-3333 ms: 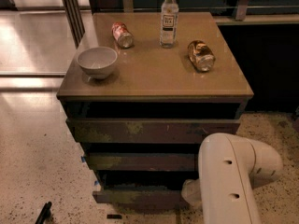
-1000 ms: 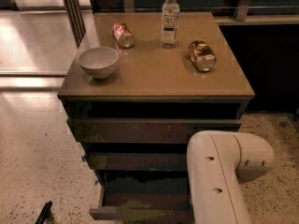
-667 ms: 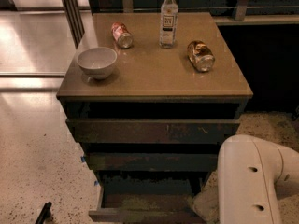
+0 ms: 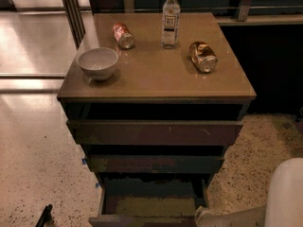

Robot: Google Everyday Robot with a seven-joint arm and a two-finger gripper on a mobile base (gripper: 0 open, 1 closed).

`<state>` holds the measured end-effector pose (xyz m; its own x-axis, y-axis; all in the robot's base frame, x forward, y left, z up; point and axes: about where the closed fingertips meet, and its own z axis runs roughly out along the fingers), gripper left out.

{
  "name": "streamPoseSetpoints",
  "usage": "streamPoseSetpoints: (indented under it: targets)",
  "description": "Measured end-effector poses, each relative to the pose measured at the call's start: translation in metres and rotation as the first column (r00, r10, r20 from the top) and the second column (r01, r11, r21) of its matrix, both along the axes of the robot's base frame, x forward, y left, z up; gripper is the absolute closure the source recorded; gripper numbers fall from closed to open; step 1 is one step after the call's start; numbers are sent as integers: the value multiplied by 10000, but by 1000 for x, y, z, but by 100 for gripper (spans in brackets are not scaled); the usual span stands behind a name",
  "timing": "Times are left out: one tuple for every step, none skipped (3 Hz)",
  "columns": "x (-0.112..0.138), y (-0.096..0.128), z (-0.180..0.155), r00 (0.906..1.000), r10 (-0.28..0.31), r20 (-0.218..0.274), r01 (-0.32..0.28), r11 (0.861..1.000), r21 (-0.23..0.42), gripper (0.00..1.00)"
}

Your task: Open bottom drawer

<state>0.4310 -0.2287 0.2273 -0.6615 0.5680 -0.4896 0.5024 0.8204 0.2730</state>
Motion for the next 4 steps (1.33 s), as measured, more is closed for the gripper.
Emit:
streamPoseSetpoints:
  targets:
    - [9,-18,11,9974,-402,596,437,9973,-598,83]
    - [9,-18,11,9974,-404,592,440,9972,-609,52]
    - [9,-18,11,9974,-404,592,440,9972,-609,30]
    - [9,-18,11,9974,-404,592,440,9972,-609,6]
